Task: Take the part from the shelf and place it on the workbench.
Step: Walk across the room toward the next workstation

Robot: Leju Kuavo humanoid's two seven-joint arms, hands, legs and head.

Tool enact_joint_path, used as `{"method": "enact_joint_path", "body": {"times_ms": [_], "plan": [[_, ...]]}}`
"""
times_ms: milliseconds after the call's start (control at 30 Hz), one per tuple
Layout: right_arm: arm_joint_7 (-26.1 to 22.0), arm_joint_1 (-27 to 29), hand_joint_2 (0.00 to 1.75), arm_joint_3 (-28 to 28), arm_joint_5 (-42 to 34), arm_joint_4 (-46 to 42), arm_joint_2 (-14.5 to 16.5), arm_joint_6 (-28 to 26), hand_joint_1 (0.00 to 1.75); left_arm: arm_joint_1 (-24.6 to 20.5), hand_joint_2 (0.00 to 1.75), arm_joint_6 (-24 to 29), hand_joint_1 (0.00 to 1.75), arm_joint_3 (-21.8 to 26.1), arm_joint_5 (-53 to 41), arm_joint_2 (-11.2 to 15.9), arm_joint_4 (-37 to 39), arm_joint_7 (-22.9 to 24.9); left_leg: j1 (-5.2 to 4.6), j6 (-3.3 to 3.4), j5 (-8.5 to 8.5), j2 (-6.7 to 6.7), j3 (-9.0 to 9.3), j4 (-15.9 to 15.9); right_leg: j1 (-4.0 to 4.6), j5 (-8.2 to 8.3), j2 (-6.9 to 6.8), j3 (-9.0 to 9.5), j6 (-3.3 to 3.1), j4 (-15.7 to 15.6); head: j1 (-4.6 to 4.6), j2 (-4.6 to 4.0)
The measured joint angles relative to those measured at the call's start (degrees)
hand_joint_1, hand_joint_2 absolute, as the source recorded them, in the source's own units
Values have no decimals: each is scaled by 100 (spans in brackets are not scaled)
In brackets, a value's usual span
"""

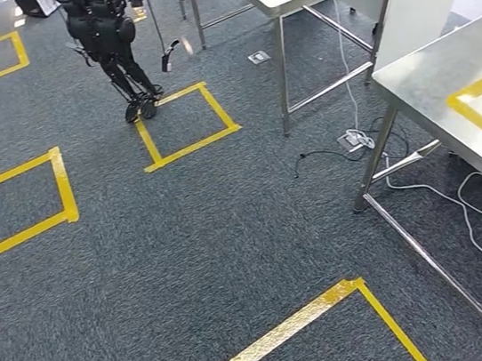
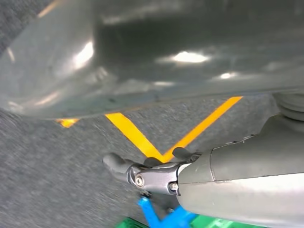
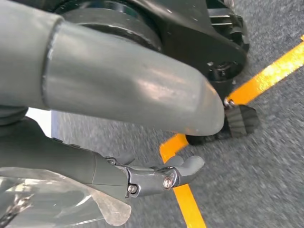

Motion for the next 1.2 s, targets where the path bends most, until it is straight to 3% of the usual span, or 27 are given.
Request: {"method": "enact_joint_path", "body": {"times_ms": [33,67,100,133,200,267,333,400,467,533,567,600,633,700,767,833,867,933,967,1000,1033,1067,1100,1133,1200], "plan": [[-31,5,0,-1,-6,0,-4,-2,0,9,0,15,0,3,-2,27,0,-5,20,-22,-87,30,-116,271,4,-10,-92,4,-5,1,0,0],[-43,6,0,-1,-10,0,-8,-4,0,25,0,25,0,11,8,49,0,-11,39,-37,-61,48,-134,339,5,-21,-173,10,-3,2,0,0],[-38,6,0,-1,-10,0,-10,-8,0,42,0,29,0,26,21,72,0,-19,53,-47,64,70,-48,193,5,-32,-247,22,3,3,-2,0],[-22,6,0,-1,-9,0,-11,-11,0,54,0,31,0,46,40,88,0,-29,61,-47,261,129,135,-146,5,-48,-317,42,13,3,-3,0],[27,11,0,-2,-7,1,-11,-20,0,42,0,40,0,85,89,100,0,-64,31,-17,542,395,527,-907,24,-90,-446,79,62,9,-5,0],[101,14,0,-3,-3,2,-10,-51,0,19,0,55,0,110,125,88,0,-116,-20,43,593,552,680,-1251,54,-128,-572,115,126,8,4,0],[191,8,0,-3,-9,2,8,-90,0,29,0,68,0,133,154,75,0,-151,-33,117,598,442,674,-1286,51,-158,-656,150,189,-7,14,0],[274,8,0,-6,-26,4,37,-108,0,49,0,83,0,172,203,56,0,-161,-13,192,620,321,693,-1324,24,-297,-433,95,239,141,37,0],[371,27,0,-9,-26,11,60,-113,0,40,0,102,0,227,258,38,0,-163,-2,249,633,191,702,-1342,13,-629,-80,-210,249,782,71,0],[482,63,0,-8,3,22,80,-104,0,32,0,122,0,283,315,34,0,-163,-13,274,632,26,702,-1340,17,-875,47,-624,240,1543,80,0],[525,80,0,-8,19,26,88,-97,0,37,0,132,0,310,344,29,0,-163,-19,276,631,-63,707,-1338,18,-842,63,-734,232,1680,80,0],[556,91,0,-7,32,30,96,-91,0,45,0,139,0,343,366,22,0,-163,-21,276,630,-156,714,-1335,19,-692,78,-742,221,1590,80,0],[572,94,0,-7,42,31,99,-88,0,50,0,142,0,370,379,14,0,-160,-20,273,628,-247,721,-1329,16,-459,115,-646,207,1286,79,0],[558,88,0,-7,51,33,101,-104,0,47,0,136,0,396,367,-2,0,-139,-17,248,614,-409,717,-1302,-11,-82,371,-338,185,499,78,0],[492,79,0,-7,66,32,93,-138,0,44,0,119,0,397,320,-13,0,-100,-10,195,613,-543,682,-1284,-26,4,567,-148,168,121,75,0],[411,64,0,-7,108,31,60,-162,0,68,0,83,0,399,291,-27,2,-28,8,126,635,-665,649,-1298,-17,12,491,-97,130,85,74,0],[372,57,0,-7,133,30,29,-164,0,84,0,51,0,404,290,-43,3,38,9,96,618,-622,635,-1275,-19,25,426,-83,102,62,69,0],[269,59,0,-7,168,27,-35,-151,0,87,0,-56,0,416,287,-83,4,232,-2,42,410,-332,500,-960,-29,41,265,-48,45,16,40,0],[213,64,0,-7,172,26,-72,-142,0,81,0,-116,0,420,281,-108,4,341,-3,18,227,-137,351,-630,-20,35,174,-35,25,8,25,0],[166,70,0,-7,173,26,-106,-132,0,73,0,-164,0,421,276,-126,4,429,7,-6,40,-27,165,-233,-12,24,80,-29,10,7,13,0],[133,74,0,-7,189,26,-145,-119,0,73,0,-194,0,422,273,-145,4,497,21,-25,-93,23,-2,115,-4,12,-13,-25,3,8,12,0],[126,74,0,-7,225,26,-179,-107,0,83,0,-203,0,425,280,-162,4,530,34,-38,-122,45,-90,303,0,0,-102,-18,1,8,11,0],[141,74,0,-5,279,26,-212,-95,0,99,0,-199,0,432,292,-178,4,541,44,-45,-40,64,-74,276,1,-13,-185,-6,3,9,12,0],[184,72,0,3,353,26,-238,-86,0,112,0,-193,0,447,309,-192,4,532,50,-44,135,99,51,29,2,-29,-260,15,11,9,11,0],[302,71,0,30,481,26,-268,-81,0,117,0,-185,0,495,341,-222,4,475,23,-13,497,339,453,-756,16,-76,-397,69,50,12,13,0]]}}
